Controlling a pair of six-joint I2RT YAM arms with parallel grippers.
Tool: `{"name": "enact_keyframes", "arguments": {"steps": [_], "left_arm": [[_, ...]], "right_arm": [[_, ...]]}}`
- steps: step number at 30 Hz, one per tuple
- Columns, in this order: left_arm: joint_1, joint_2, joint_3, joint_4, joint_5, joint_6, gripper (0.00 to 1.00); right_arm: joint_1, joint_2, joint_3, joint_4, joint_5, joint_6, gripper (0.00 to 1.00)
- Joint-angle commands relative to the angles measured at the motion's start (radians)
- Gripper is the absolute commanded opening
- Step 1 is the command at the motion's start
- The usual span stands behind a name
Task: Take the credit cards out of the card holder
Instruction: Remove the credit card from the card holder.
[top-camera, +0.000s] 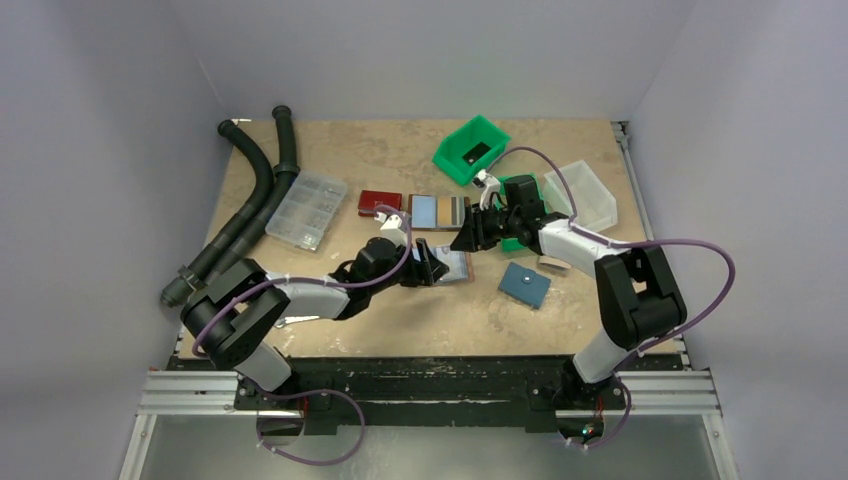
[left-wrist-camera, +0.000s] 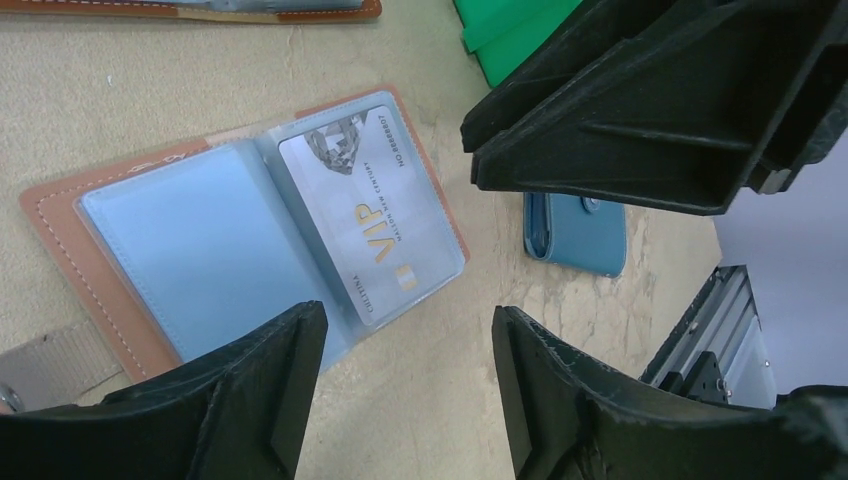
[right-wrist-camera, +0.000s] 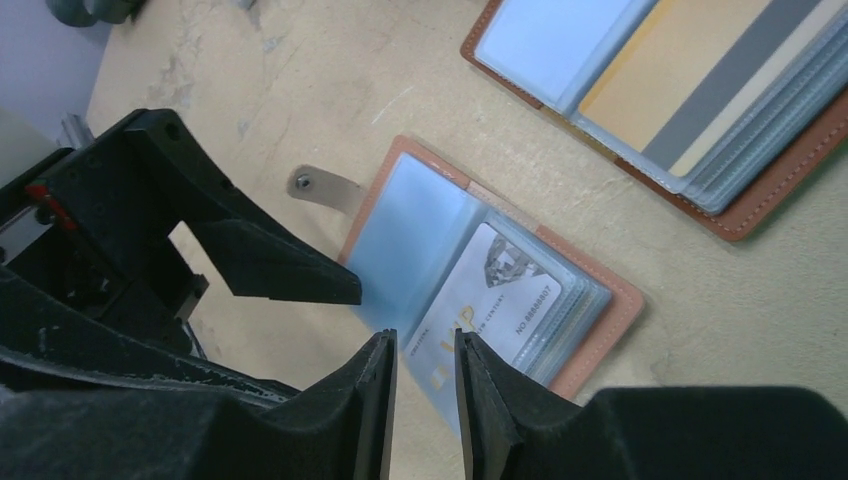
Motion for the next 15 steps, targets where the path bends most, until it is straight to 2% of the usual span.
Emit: {"name": "enact_keyframes", "arguments": {"steps": [1,15], "left_arm": [[0.012,0.010,0.015,0.084,0.010,-0.019,0.66],[0.037,0.068,0.010,0.155,0.034,-0.067,0.58]], "right_arm": [[-0.005,0.012,0.036,0.022,0.064,0.025,0.34],[-0.005,0.047,0.049,0.006,0.084,0.028,0.29]]}}
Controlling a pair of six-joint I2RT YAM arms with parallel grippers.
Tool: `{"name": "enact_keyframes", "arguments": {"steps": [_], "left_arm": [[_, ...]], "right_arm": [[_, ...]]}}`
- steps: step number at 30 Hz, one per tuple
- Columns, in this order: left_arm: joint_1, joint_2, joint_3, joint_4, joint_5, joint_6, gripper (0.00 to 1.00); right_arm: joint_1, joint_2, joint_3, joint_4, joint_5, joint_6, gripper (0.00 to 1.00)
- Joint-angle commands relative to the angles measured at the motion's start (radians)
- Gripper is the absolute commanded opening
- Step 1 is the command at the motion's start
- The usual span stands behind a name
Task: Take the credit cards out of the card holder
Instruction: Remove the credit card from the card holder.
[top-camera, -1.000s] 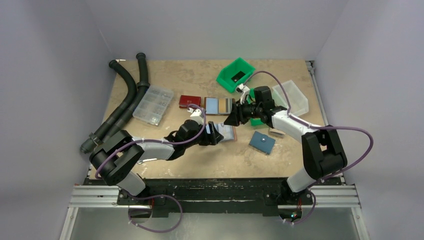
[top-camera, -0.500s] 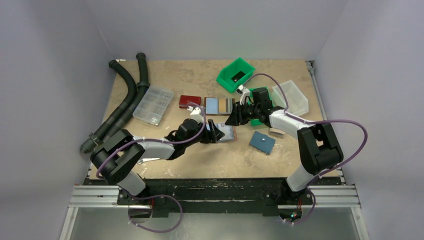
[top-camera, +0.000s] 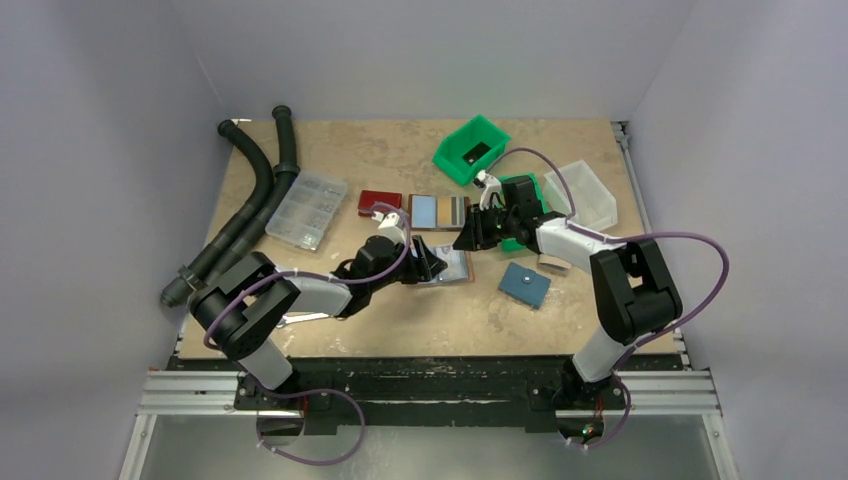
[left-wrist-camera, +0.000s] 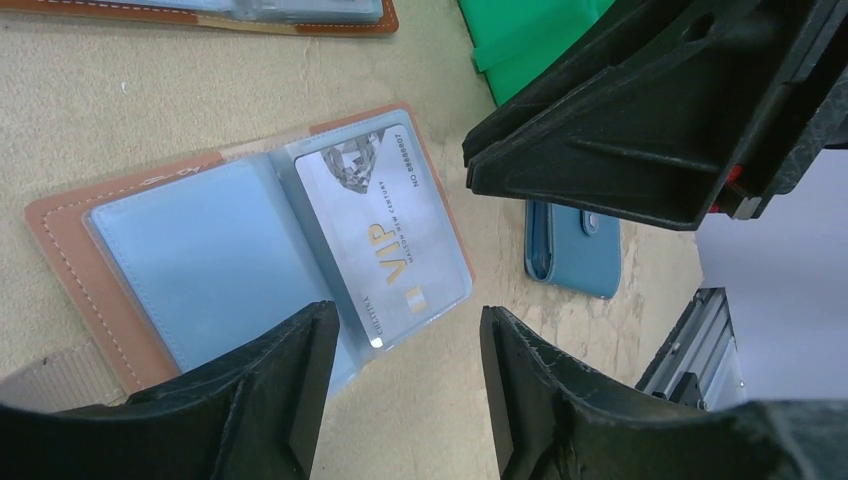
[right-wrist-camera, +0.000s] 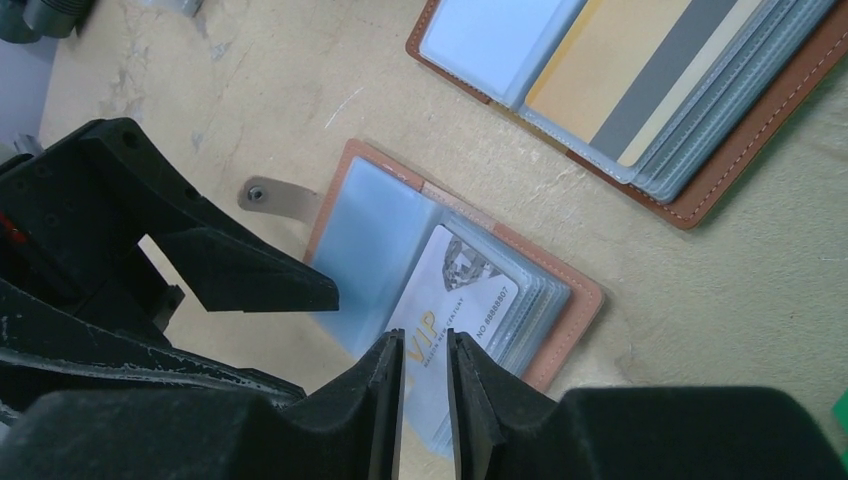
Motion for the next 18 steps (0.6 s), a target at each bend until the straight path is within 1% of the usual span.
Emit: {"name": "enact_keyframes", "arguments": {"steps": [1,18], "left_arm": [[0.012,0.011,0.011,0.080,0.014,-0.013,0.57],[0.026,0.092,0.031,0.144,0.039,-0.035,0.53]], "right_arm": [[-0.005,0.016,0.040,0.009,0.006,0.013,0.28],[-0.005,0.050,0.050,-0.007,0.023,0.015,0.25]]}}
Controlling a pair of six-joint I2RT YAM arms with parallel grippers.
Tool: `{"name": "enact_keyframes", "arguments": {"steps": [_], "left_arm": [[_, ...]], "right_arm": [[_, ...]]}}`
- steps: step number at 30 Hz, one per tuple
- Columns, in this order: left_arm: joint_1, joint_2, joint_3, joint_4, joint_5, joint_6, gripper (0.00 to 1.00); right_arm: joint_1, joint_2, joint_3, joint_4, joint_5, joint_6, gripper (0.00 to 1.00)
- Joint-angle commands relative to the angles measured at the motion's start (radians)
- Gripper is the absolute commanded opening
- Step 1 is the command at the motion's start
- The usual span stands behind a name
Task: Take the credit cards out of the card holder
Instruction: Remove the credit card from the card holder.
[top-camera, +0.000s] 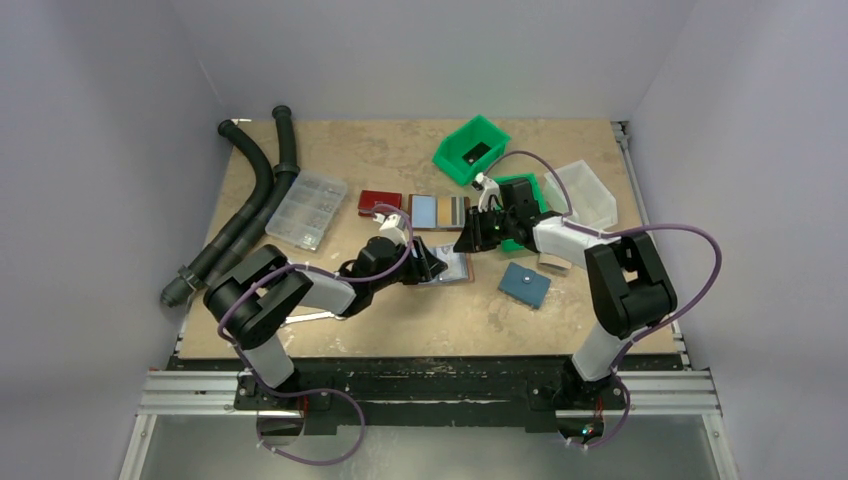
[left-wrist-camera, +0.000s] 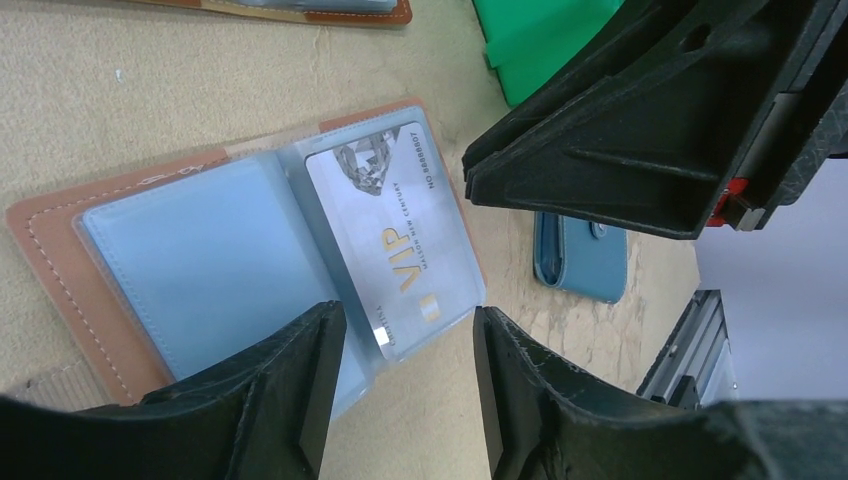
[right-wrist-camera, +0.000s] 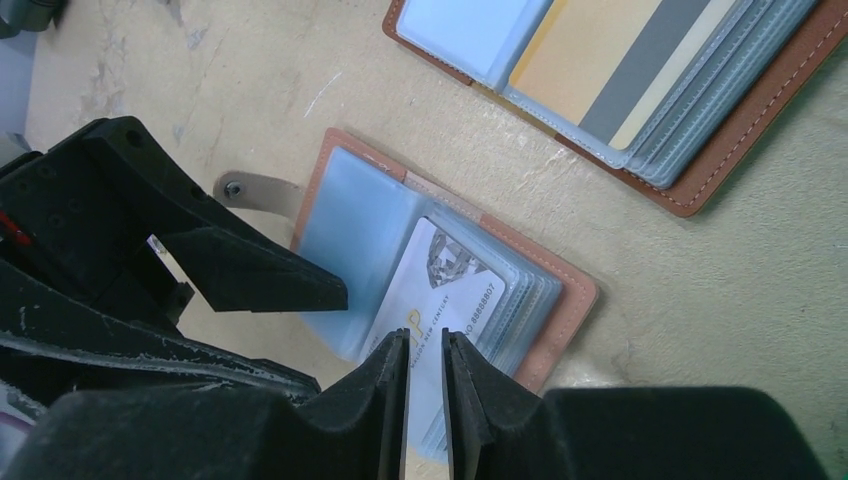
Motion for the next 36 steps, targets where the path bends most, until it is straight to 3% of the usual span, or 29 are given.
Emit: {"name": "enact_keyframes", "arguments": {"steps": [1,36], "left_arm": [[0.014,0.028,0.035,0.072,0.018,-0.009,0.53],[0.039,0.108,0.053,0.114,0.060,-0.038,0.47]], "right_arm": [[-0.005,0.011,0.045,0.001,0.022,0.008,0.25],[-0.004,0.063,0.054,-0.015,0.025,0.020,0.23]]}}
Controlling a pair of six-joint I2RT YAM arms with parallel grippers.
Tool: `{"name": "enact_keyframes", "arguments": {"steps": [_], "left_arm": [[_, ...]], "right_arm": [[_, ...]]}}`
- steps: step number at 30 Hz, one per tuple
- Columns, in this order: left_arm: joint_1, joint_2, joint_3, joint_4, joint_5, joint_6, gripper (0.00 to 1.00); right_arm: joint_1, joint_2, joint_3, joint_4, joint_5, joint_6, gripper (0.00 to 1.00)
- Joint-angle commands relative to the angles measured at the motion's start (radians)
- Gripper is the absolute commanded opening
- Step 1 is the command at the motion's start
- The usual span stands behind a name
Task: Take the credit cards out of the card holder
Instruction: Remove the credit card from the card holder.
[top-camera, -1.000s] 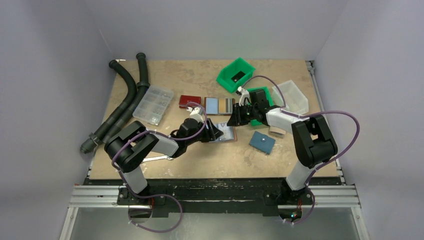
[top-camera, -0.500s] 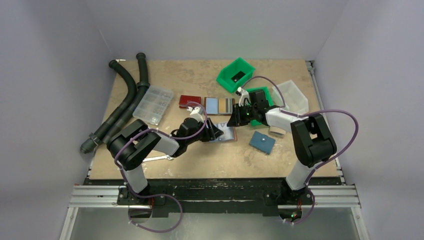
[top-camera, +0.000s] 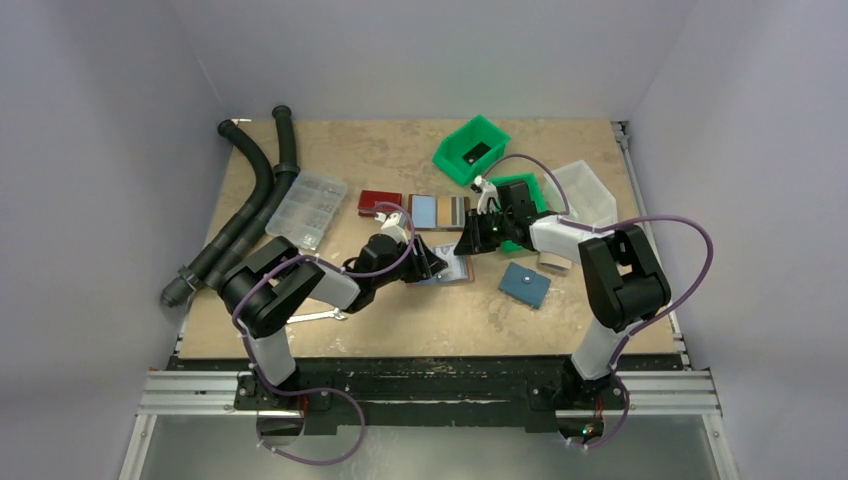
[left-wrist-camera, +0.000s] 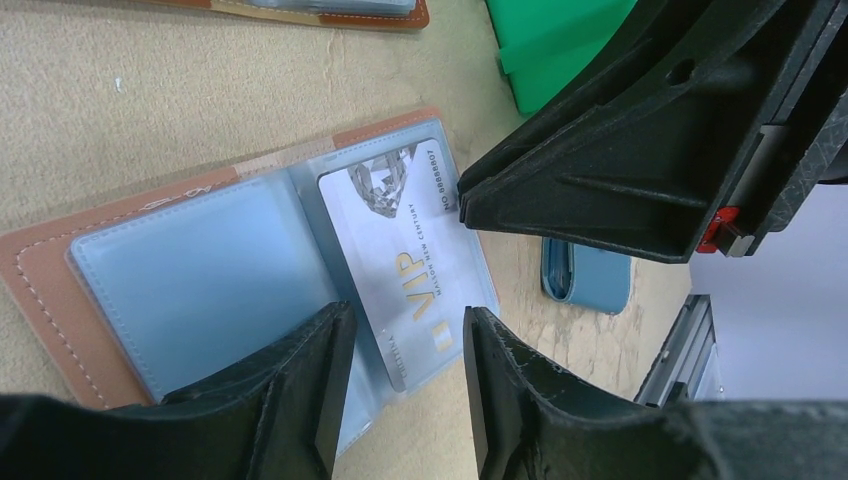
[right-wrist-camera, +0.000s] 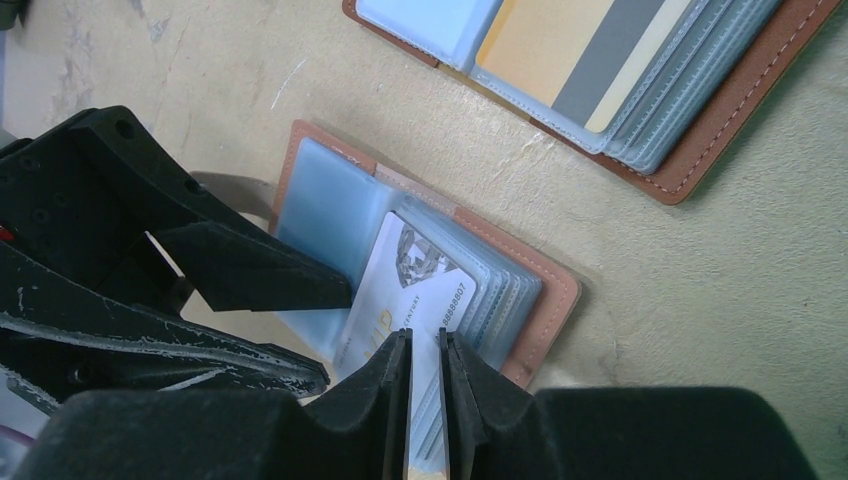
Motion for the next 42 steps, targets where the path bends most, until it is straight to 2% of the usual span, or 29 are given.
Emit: {"name": "enact_keyframes", "arguments": {"steps": [1,27,31,42], "left_arm": [[0.009,0.016,0.024,0.054,0.010,-0.012,0.47],[0.043,0.083,0.000,0.068,0.002,-0.113,0.42],[0.051,0.087,-0.009,0.075,-0.001,-0.135,0.39],[0.056,0.131,-0.005,0.128,0.032,-0.171,0.35]], "right_arm": [[-0.004,0.015,0.039,-0.003,0.008,0.010,0.23],[-0.005,0.076,0.054,-0.025,0.026,0.016,0.17],[-0.004,0.082,0.055,-0.030,0.032,0.015,0.16],[-0.004,0.096,0.065,-0.051,-0.029,0.007,0.11]]}}
